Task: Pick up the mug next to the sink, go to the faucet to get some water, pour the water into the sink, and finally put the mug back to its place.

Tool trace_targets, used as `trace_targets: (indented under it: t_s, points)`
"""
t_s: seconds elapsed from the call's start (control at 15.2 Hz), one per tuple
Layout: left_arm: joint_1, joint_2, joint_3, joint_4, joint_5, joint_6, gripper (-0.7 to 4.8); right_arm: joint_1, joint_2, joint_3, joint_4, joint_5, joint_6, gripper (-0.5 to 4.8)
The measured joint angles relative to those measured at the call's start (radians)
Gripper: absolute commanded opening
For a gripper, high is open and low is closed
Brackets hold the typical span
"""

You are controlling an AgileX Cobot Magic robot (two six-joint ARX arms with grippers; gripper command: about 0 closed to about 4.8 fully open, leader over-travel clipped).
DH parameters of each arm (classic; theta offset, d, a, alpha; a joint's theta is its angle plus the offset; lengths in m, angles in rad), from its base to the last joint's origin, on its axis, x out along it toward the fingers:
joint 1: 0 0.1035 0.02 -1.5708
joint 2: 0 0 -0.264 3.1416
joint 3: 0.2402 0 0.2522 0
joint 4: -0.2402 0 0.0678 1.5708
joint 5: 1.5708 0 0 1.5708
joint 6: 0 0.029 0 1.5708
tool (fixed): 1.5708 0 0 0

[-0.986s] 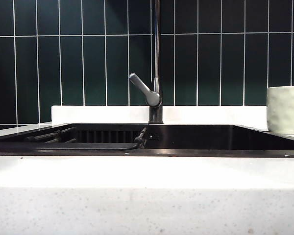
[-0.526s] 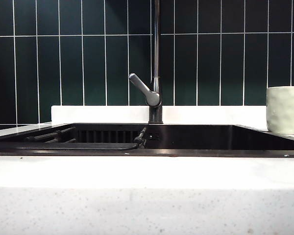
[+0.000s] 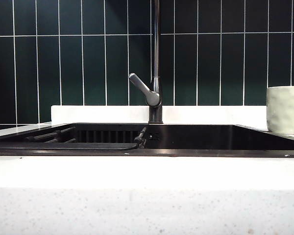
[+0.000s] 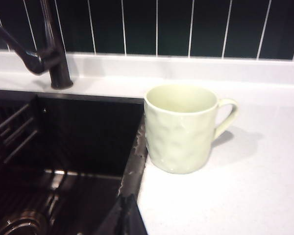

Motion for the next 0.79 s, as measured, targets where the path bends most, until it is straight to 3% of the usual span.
trace_targets:
  t_s: [0.39,0.79]
  points:
    - [0.0,0.0,0.0,0.019,0.0,0.084,-0.05,-0.001,0.0,-0.103,0.053,0.043,-0.077,-0.06]
    - [0.0,-0.001,0.0,-0.017,0.0,0.091,-0.04,-0.001,0.0,-0.103,0.044,0.056,-0.095,-0.05]
